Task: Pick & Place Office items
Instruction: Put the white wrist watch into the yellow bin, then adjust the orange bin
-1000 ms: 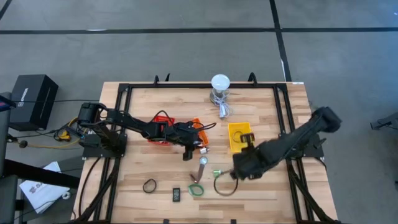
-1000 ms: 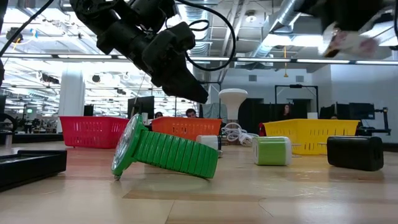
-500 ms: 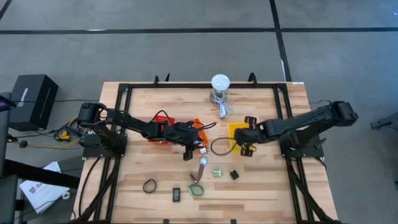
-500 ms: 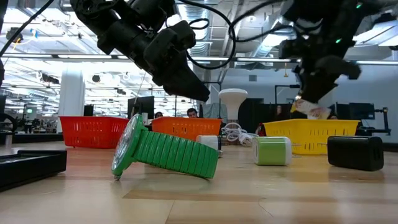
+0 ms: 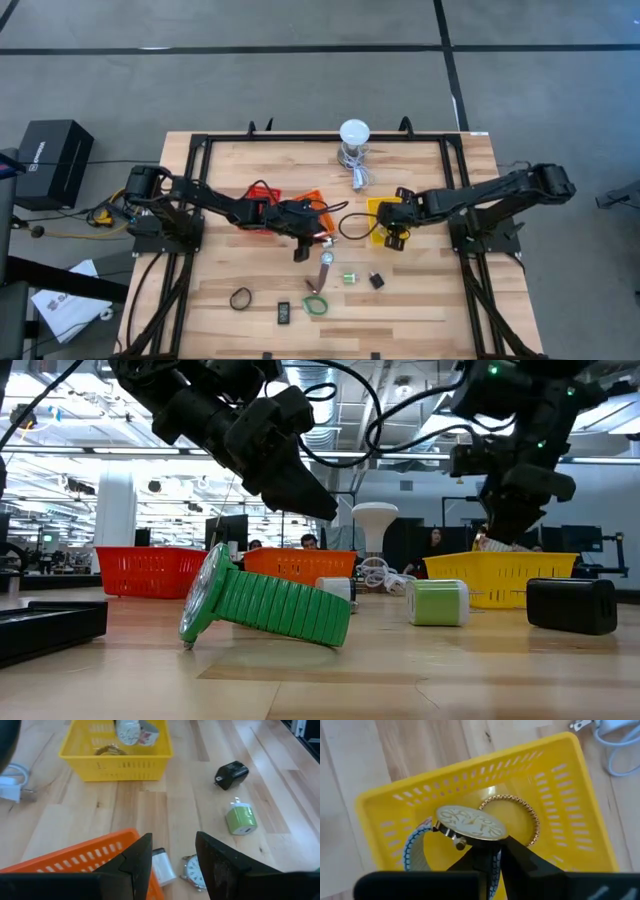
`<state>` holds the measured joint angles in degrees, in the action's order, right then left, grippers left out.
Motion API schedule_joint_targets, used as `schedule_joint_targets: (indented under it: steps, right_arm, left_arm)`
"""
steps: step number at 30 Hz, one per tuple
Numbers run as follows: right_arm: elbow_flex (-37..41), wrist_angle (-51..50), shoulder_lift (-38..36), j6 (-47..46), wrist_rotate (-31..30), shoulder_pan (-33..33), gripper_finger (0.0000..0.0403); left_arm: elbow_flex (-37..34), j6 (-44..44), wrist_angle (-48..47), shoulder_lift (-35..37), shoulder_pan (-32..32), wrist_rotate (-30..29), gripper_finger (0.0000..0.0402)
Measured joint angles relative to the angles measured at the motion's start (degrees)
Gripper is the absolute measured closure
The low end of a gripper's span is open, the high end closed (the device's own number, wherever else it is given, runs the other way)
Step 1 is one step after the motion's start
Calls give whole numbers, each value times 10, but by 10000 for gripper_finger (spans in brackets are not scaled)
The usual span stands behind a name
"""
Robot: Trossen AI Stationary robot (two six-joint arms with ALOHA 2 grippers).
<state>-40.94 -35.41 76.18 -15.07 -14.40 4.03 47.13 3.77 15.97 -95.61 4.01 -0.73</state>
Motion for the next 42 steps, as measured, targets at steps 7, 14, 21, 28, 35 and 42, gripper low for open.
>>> schedule_joint_targets:
  steps: [7, 14, 21, 28, 35, 42]
  right_arm:
    - [16, 7, 0, -14, -2, -1, 355]
    - [16, 9, 0, -23, -12, -1, 310]
    - [16, 56, 0, -6, -22, -1, 278]
    - [-25, 58, 0, 20, -21, 2, 270]
    - [-73, 59, -1, 105, -19, 26, 270]
    - [-70, 35, -23, 75, -2, 35, 270]
  left_arm:
    - [0, -1, 6, 0, 9, 0, 257]
    - [0, -1, 11, 0, 9, 0, 257]
    - [0, -1, 19, 0, 9, 0, 257]
    - [0, -1, 25, 0, 9, -1, 257]
    - [0, -1, 67, 0, 23, -2, 257]
    - [0, 21, 91, -1, 80, -30, 257]
